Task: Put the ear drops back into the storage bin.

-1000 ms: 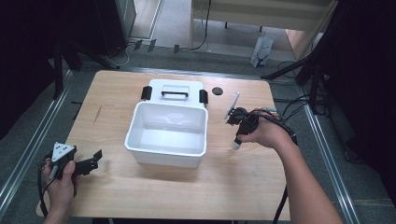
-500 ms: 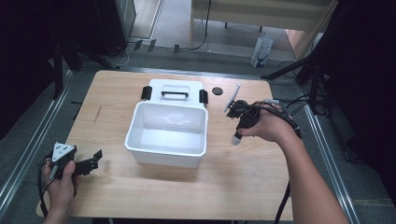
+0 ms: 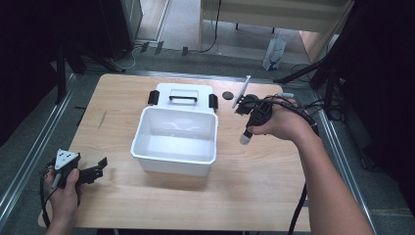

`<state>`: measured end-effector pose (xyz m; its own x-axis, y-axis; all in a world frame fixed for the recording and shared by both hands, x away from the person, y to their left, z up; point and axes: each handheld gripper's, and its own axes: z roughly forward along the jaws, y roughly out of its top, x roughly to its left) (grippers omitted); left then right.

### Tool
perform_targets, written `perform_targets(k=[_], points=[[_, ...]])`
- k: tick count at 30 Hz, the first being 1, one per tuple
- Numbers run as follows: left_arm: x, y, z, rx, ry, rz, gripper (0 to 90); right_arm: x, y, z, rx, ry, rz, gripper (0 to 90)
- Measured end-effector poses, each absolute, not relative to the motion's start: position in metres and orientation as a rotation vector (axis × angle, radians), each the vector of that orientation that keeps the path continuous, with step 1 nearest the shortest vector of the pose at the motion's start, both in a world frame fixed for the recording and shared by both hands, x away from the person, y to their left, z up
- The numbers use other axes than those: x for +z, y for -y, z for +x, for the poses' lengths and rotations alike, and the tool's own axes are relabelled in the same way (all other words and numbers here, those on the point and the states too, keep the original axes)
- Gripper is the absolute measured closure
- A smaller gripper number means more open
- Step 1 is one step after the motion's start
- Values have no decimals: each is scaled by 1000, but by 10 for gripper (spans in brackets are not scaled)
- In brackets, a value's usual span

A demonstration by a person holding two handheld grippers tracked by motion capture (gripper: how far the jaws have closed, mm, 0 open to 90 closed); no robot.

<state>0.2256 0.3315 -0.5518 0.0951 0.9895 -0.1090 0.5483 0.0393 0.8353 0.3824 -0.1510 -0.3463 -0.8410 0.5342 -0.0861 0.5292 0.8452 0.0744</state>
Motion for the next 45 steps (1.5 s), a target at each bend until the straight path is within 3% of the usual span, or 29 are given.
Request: perform_targets(k=[23,45], points=[[-552,-332,225,725,-1548,1616,41,-298,85,370,105,-2893,663,719],[-552,-332,226,723,-1547,1614,41,-309,43,369,163,-2946,532,718]])
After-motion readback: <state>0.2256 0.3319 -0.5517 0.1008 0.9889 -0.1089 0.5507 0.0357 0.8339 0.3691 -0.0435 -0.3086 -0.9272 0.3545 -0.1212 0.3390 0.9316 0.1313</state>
